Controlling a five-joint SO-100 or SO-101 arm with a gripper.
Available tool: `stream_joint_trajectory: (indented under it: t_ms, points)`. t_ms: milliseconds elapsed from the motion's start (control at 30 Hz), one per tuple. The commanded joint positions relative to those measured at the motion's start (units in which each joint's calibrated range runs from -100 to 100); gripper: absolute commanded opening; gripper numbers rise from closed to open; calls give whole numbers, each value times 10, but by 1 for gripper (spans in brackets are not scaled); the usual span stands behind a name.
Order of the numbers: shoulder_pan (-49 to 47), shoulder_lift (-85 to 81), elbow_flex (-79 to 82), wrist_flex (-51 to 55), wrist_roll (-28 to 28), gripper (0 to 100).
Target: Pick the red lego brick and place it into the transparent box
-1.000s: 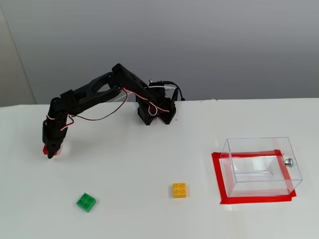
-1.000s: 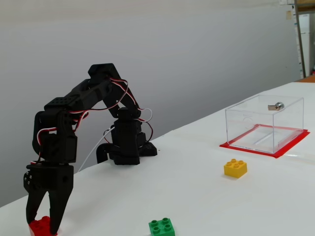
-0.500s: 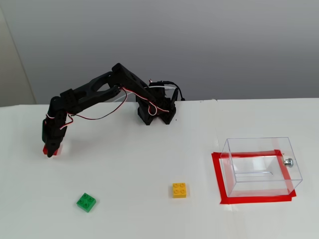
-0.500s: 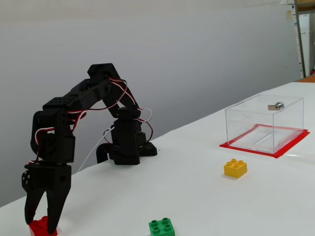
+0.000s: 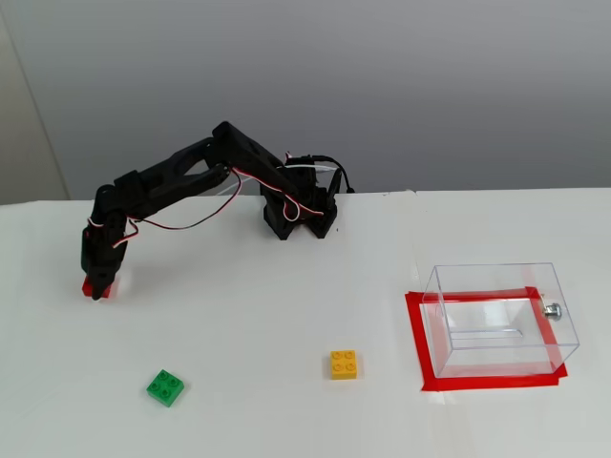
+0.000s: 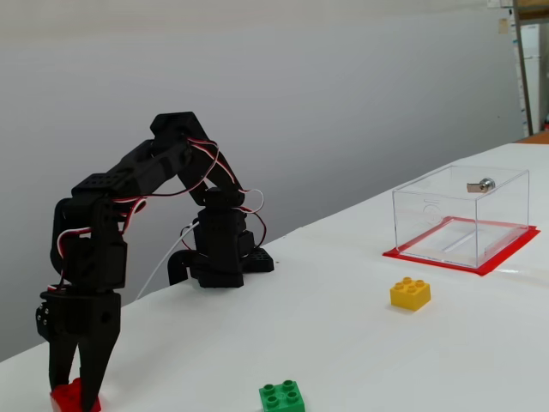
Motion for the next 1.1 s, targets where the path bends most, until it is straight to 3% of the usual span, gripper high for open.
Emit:
stream_joint_trajectory:
  t_ms: [0,167,700,1067]
  points:
    - [-4,-6,-13,1,1,10]
    - [-4,-7,-13,0,1,6]
    - [-21,-99,-17,5,2,6]
    - [-88,-261,-13,174,-4,6]
